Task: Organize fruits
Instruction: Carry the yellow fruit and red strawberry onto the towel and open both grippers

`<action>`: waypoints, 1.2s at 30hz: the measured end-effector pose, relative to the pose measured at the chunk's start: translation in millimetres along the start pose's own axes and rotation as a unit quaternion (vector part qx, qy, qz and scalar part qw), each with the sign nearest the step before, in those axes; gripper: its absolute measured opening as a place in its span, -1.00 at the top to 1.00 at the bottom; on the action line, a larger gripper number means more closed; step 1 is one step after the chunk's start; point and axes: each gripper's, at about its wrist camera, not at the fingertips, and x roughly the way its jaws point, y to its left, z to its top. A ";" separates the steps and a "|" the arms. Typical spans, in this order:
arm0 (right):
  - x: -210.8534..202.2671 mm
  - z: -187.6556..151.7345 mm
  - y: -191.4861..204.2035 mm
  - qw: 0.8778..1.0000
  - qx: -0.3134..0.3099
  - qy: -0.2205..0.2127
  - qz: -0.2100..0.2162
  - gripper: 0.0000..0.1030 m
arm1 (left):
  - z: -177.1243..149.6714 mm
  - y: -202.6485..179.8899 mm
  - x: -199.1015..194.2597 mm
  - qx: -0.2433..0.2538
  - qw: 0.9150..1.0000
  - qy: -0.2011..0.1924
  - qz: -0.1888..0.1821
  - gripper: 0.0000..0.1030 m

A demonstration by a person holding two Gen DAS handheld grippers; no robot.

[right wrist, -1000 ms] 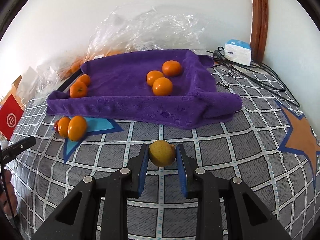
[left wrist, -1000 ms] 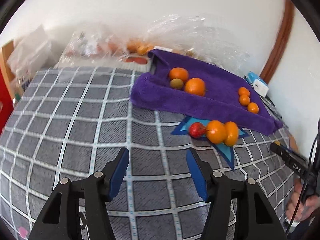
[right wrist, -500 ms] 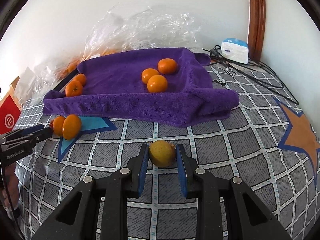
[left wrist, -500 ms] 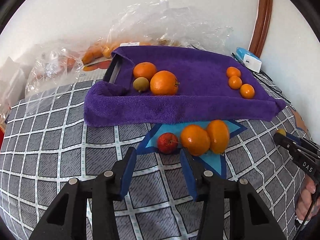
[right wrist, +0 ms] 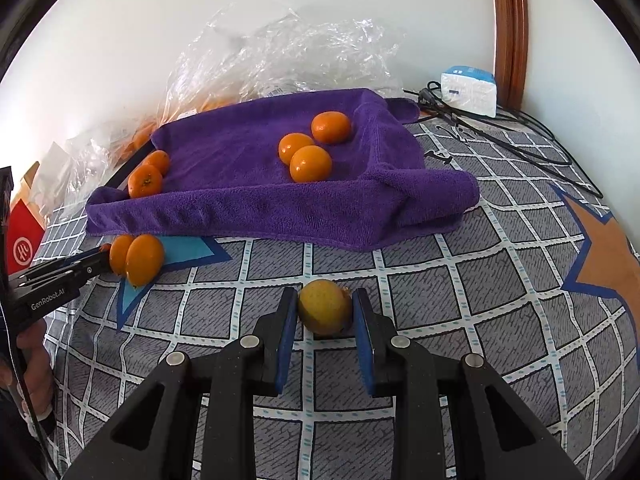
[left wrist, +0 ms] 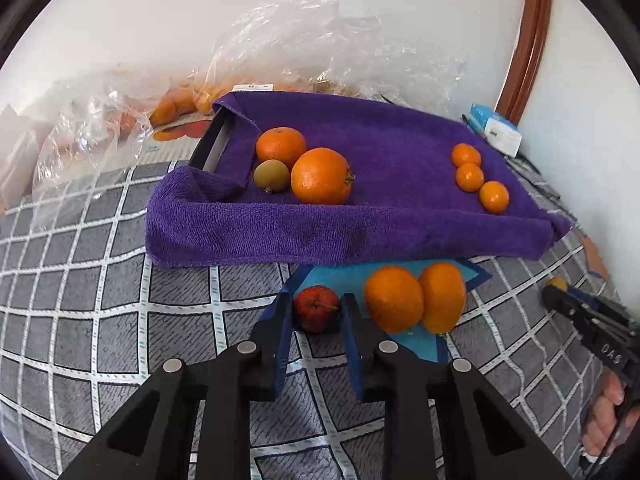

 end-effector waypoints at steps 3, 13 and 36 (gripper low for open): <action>0.3 0.3 -0.8 1.000 0.003 0.000 0.003 0.46 | -2.3 10.1 -6.1 -0.023 0.999 -0.015 -0.019 0.56; 0.6 0.6 -1.3 1.000 0.005 0.000 0.005 0.46 | -6.0 16.1 -21.7 -0.039 0.997 -0.057 -0.013 0.56; -6.9 -0.6 -0.1 1.000 -0.002 -0.015 0.022 0.46 | -5.5 23.8 -37.9 -0.066 0.993 -0.100 0.022 0.56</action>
